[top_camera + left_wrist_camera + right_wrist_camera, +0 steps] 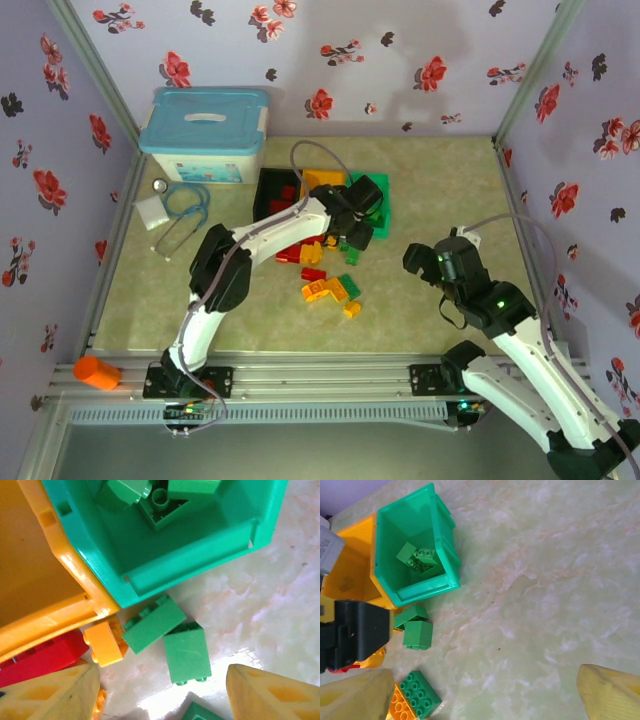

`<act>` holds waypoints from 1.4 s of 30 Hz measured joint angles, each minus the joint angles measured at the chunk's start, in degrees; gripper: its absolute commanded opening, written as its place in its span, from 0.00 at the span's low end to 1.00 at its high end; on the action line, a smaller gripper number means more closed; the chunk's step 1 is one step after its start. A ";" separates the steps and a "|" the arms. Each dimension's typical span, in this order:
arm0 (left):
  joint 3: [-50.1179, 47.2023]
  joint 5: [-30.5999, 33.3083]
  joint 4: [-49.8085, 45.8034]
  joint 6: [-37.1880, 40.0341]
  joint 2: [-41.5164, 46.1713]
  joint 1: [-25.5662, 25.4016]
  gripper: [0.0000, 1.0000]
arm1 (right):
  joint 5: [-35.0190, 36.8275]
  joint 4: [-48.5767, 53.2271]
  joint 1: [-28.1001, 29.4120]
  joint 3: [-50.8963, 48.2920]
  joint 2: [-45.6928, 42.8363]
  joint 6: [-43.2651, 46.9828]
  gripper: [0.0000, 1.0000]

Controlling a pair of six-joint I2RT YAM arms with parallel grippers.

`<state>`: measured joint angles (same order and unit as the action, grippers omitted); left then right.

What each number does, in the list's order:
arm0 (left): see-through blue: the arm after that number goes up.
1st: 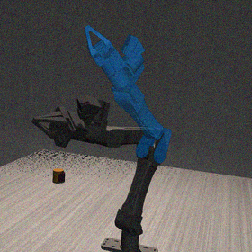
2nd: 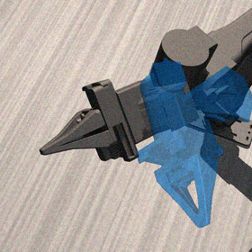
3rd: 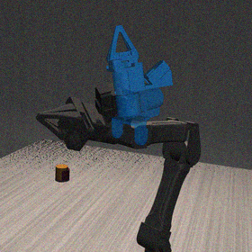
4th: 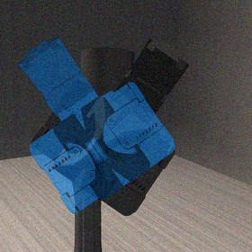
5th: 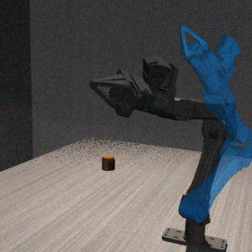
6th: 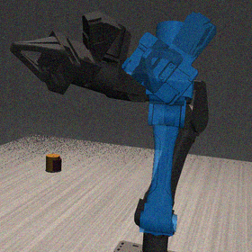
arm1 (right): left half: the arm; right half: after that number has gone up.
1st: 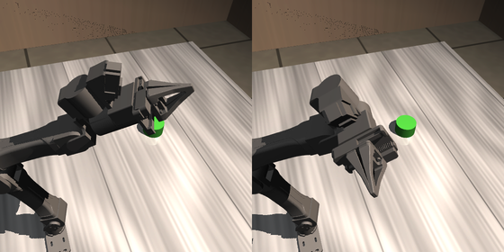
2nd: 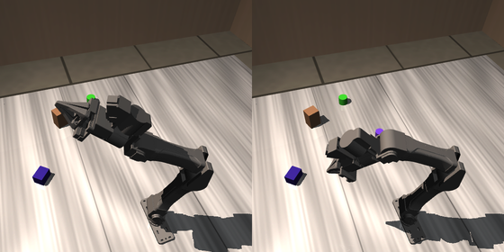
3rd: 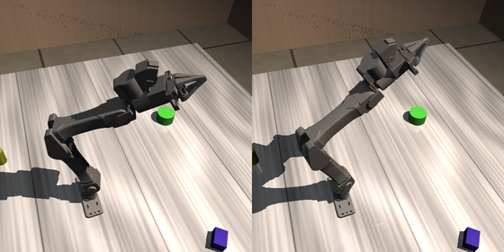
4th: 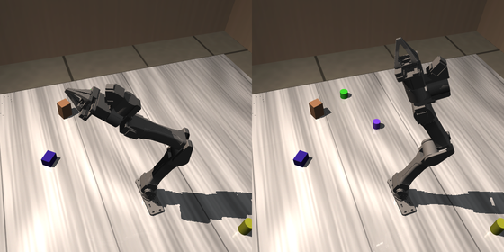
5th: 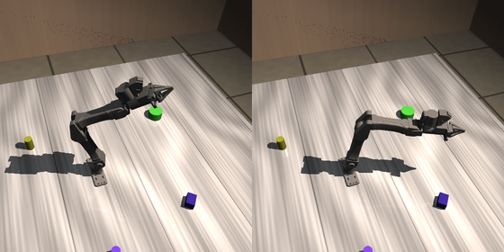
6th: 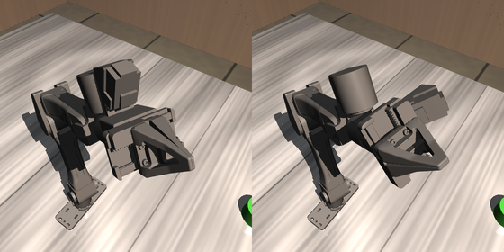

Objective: Sort the legos into containers by color
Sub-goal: Place the lego in the container, then pick up the lego from the center of the table.

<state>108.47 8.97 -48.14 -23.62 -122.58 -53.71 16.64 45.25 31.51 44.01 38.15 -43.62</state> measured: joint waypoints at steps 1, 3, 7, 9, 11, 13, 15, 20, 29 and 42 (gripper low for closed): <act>-0.96 -0.04 0.46 -0.07 0.52 -0.28 0.66 | -0.11 -0.02 0.00 -0.22 0.09 -0.17 0.94; -2.21 -0.39 1.27 -0.31 0.83 -0.66 0.66 | -0.17 -0.42 0.00 -0.55 0.15 -0.39 0.94; -4.87 -1.51 2.54 -1.29 0.83 -1.31 0.65 | -0.33 -0.66 0.00 -0.68 0.15 -0.55 0.94; -5.60 -1.73 2.71 -1.68 0.74 -1.49 0.65 | -0.33 -0.92 0.00 -0.72 0.15 -0.57 0.94; -5.62 -1.92 3.10 -2.19 0.59 -1.70 0.64 | -0.33 -1.09 0.00 -0.90 0.15 -0.57 0.94; -5.62 -2.21 3.61 -2.69 0.50 -1.81 0.63 | -0.35 -1.14 0.00 -1.01 0.15 -0.57 0.94; -5.62 -2.58 4.04 -3.13 0.17 -1.90 0.62 | -0.33 -1.25 0.00 -1.01 0.20 -0.57 0.94; -5.62 -4.02 4.52 -4.35 -2.03 -1.90 0.62 | -0.33 -1.31 0.00 -1.20 0.20 -0.57 0.94; -5.57 -4.74 5.07 -5.51 -4.20 -1.90 0.57 | -0.33 -1.73 0.00 -1.86 0.33 -0.57 0.94; -4.70 -2.54 4.22 -5.86 -6.88 -2.73 0.27 | -0.33 -1.77 0.00 -1.86 0.24 -0.57 0.94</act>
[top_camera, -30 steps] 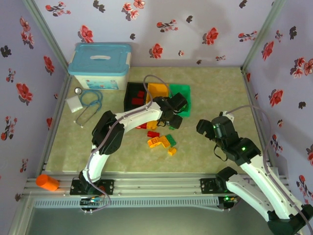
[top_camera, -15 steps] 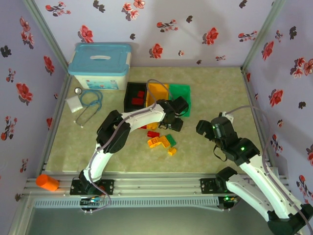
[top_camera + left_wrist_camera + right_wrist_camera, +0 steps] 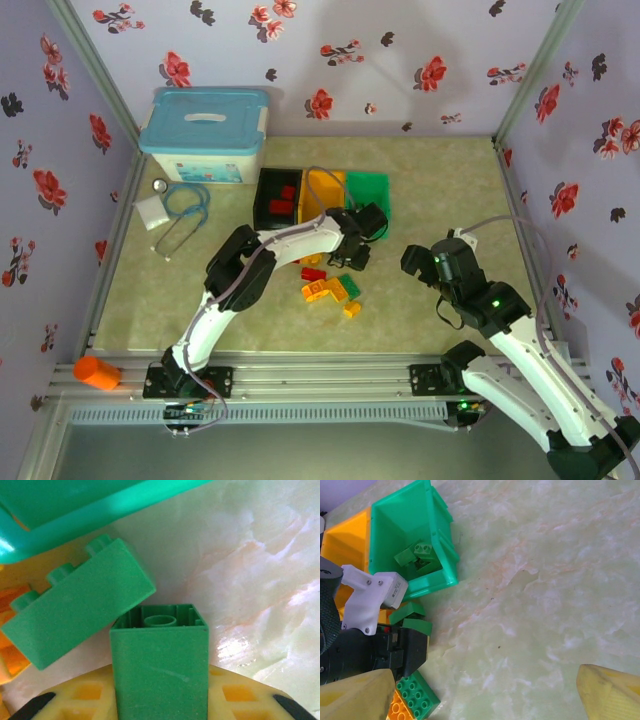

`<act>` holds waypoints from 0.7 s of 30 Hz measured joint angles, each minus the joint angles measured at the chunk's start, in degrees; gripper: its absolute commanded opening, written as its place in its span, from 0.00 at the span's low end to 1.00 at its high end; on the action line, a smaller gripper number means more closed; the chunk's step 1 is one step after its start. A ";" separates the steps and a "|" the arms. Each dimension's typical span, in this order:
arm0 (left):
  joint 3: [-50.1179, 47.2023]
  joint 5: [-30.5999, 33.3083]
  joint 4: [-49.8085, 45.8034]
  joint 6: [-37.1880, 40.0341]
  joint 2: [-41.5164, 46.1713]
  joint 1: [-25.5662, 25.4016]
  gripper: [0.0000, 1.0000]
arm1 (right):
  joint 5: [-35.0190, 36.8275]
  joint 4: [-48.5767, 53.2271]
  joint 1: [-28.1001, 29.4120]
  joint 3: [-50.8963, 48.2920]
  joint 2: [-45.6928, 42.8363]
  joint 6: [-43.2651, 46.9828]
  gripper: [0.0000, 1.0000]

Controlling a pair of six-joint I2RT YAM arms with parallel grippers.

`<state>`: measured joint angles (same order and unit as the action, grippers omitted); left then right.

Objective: Sort the legos into containers by color
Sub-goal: Pick up the lego from the center of the table, then place the lego in the container.

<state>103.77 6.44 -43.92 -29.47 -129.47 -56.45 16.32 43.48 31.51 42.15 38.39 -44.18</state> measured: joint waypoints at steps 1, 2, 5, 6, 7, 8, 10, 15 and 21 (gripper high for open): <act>0.00 0.20 -0.15 0.02 0.11 -0.24 0.27 | 0.00 0.02 0.00 0.00 -0.02 0.00 0.94; 0.00 0.39 -0.33 0.02 0.28 -0.48 0.27 | 0.00 0.02 0.00 0.00 -0.04 0.00 0.94; 0.33 0.92 -1.14 0.48 1.68 -0.83 0.27 | 0.00 0.00 0.00 0.00 -0.13 0.00 0.94; 1.22 1.11 -1.77 0.90 2.19 -0.83 0.27 | 0.00 -0.02 0.00 0.00 -0.15 0.00 0.94; 2.56 1.33 -2.14 1.31 2.56 -0.81 0.27 | 0.00 -0.02 0.00 0.00 -0.15 0.00 0.93; 3.98 1.51 -2.47 1.62 2.71 -0.76 0.27 | 0.02 -0.02 0.00 0.00 -0.15 0.00 0.93; 8.26 1.73 -3.17 2.49 2.73 -0.39 0.27 | 0.02 -0.02 0.00 0.00 -0.22 0.00 0.93; 18.88 2.08 -5.51 4.59 2.10 1.29 0.27 | 0.28 0.17 0.00 0.00 -2.03 0.02 0.93; 33.40 1.97 -8.83 6.40 -4.87 4.39 0.28 | 0.57 1.84 0.00 0.00 -5.07 0.00 0.94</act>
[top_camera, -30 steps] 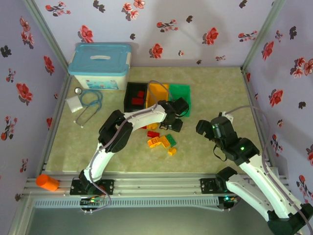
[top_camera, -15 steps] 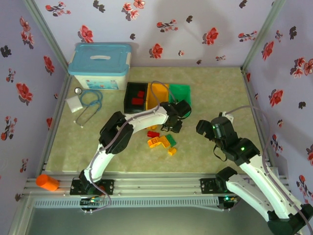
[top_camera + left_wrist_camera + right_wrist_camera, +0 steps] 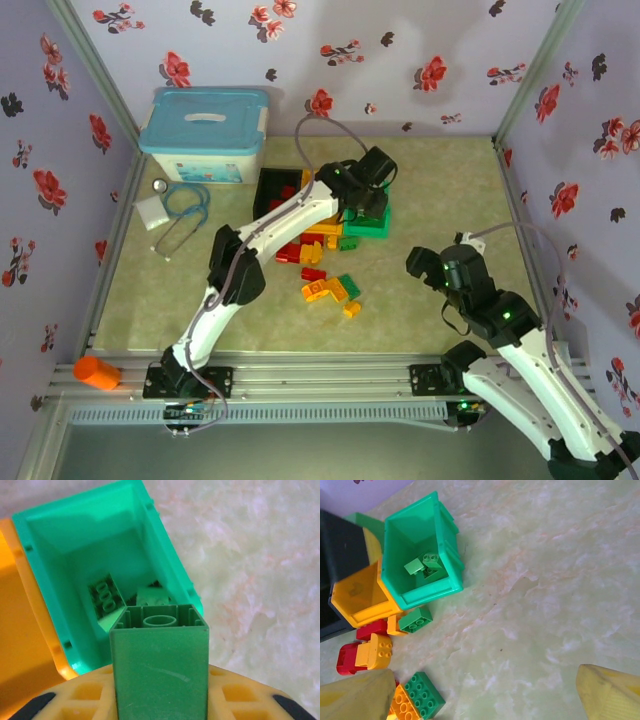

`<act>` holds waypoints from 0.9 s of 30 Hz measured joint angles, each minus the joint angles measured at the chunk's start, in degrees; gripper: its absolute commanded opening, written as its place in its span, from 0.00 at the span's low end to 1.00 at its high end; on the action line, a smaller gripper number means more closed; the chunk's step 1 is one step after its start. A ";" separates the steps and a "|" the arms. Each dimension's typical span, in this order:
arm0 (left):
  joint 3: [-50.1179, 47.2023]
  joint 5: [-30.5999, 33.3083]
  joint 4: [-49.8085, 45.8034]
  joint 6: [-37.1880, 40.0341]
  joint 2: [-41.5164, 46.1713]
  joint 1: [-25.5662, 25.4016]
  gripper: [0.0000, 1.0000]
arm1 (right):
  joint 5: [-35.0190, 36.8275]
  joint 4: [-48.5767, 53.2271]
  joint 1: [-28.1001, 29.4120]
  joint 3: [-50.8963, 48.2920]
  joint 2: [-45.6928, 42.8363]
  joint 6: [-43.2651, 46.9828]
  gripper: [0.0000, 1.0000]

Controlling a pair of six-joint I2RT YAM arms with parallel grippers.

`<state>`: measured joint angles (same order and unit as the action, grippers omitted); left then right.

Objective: Sort the legos into containers by color
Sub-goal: Place the lego in the container, then move the lego to the bottom-center of the table.

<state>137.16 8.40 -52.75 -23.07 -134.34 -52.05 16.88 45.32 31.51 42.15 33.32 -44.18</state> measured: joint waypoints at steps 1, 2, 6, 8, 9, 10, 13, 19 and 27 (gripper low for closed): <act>2.10 -0.09 -0.48 0.37 -1.64 0.66 0.31 | 0.11 0.24 0.00 0.00 -0.28 0.00 0.94; 3.65 -0.22 -0.68 0.74 -2.93 1.25 0.38 | 0.13 0.46 0.00 0.00 -0.44 0.00 0.94; 5.07 -0.59 -0.92 1.86 -5.49 3.17 0.73 | 0.11 0.70 0.00 0.00 -0.61 -0.02 0.93; 5.29 -0.85 -1.38 2.16 -5.90 3.93 0.74 | 0.11 0.70 0.00 0.00 -0.61 -0.02 0.93; 5.29 -0.94 -1.55 2.34 -5.92 4.13 0.76 | 0.09 0.70 0.00 0.00 -0.61 -0.02 0.93; 5.25 -0.92 -1.55 2.49 -5.84 4.37 0.77 | 0.09 0.70 0.00 0.00 -0.59 -0.02 0.93; 0.90 -0.92 -0.02 2.67 -3.15 4.42 0.77 | 0.09 0.70 0.00 0.00 -0.26 0.00 0.92; -16.39 -0.92 5.49 2.49 10.27 3.28 0.77 | -2.03 -0.20 0.00 0.00 5.44 0.35 0.91; -35.91 0.00 14.71 1.40 30.34 3.15 0.76 | -6.95 -4.37 2.40 0.11 16.55 2.19 0.90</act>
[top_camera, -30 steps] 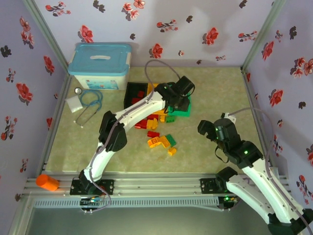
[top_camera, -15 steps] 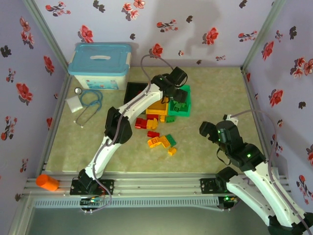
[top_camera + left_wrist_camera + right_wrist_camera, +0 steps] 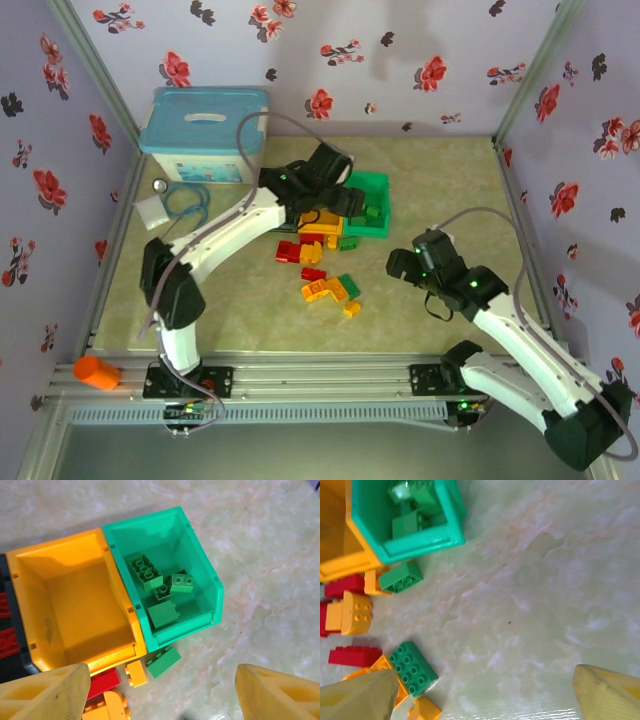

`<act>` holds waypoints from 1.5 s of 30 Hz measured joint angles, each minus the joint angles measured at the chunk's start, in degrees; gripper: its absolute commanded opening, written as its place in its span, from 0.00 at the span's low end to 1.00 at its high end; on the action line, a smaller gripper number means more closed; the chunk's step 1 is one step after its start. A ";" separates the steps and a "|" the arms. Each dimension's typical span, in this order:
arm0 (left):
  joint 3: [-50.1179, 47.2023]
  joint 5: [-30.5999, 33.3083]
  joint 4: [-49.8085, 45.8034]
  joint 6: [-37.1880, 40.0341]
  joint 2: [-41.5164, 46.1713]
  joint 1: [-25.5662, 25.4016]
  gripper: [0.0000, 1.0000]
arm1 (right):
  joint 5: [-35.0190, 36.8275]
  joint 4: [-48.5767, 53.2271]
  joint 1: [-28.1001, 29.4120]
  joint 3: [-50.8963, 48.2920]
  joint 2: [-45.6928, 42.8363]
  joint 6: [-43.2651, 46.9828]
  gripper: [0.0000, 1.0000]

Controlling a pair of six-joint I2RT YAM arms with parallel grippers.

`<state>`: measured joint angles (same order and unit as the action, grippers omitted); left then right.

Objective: Sort the legos into containers by color
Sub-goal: Move the lego to the bottom-center of the table.

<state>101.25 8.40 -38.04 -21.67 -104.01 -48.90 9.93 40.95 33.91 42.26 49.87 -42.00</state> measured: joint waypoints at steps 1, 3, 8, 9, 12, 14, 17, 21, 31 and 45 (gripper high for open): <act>-2.75 0.17 1.09 -0.37 2.12 0.11 0.76 | -0.35 -0.44 0.90 0.20 1.81 0.26 0.90; -8.39 0.48 3.26 -0.92 5.90 0.44 0.76 | -1.03 -0.98 2.45 0.94 5.22 0.74 0.90; -22.60 0.66 6.58 -2.43 14.14 1.38 0.75 | -2.80 -3.28 5.29 3.80 13.14 2.25 0.85; -24.83 0.66 6.95 -2.75 15.37 1.55 0.75 | -3.19 -3.67 5.60 4.26 14.34 2.56 0.85; -31.67 0.63 8.11 -4.09 19.26 1.95 0.74 | -4.76 -4.96 6.40 5.70 18.67 3.28 0.81; -35.85 0.66 8.59 -5.07 21.68 2.19 0.73 | -5.75 -5.55 6.99 6.62 21.64 3.78 0.78; -41.18 0.66 9.16 -6.73 24.92 2.47 0.72 | -7.02 -6.03 7.98 8.07 26.62 4.63 0.70; -46.07 0.74 9.70 -8.68 28.22 2.58 0.71 | -7.67 -6.05 9.51 10.25 32.81 5.62 0.54; -49.83 2.12 9.81 -10.78 33.31 2.69 0.70 | -7.85 -6.75 10.56 13.53 41.35 5.86 0.44; -52.68 3.21 9.77 -11.08 36.06 3.89 0.69 | -3.23 -7.76 10.71 13.99 43.91 4.31 0.35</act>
<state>48.58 11.62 -28.27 -32.75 -67.94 -45.01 6.70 33.19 44.62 56.25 93.78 -37.69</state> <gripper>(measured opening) 0.693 0.355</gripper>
